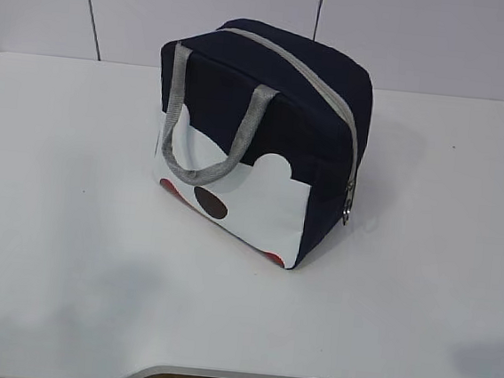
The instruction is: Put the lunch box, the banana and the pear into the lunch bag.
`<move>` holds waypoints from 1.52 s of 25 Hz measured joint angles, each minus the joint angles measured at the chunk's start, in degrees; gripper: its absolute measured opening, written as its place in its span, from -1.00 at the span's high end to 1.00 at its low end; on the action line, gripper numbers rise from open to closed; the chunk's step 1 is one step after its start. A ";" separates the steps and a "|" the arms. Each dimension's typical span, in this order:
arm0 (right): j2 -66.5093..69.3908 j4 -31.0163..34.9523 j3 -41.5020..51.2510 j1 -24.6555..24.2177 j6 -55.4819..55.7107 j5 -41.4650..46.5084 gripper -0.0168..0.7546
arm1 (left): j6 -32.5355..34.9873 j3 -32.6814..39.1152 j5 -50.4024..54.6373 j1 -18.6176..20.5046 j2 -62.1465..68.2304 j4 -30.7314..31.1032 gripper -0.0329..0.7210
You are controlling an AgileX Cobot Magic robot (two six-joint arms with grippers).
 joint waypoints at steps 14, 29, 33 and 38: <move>0.00 0.00 1.88 0.00 -0.71 -2.22 0.06 | 0.00 0.21 0.00 0.00 0.00 0.96 0.18; 0.00 -0.43 3.91 0.00 -0.92 -6.91 0.06 | 0.00 0.21 0.00 0.00 0.00 1.05 0.26; 0.00 -0.43 3.91 0.00 -0.92 -6.91 0.06 | 0.00 0.21 0.00 0.00 0.00 1.05 0.27; 0.00 -0.43 3.91 0.00 -0.92 -7.03 0.06 | 0.00 0.21 0.00 0.00 0.00 1.05 0.28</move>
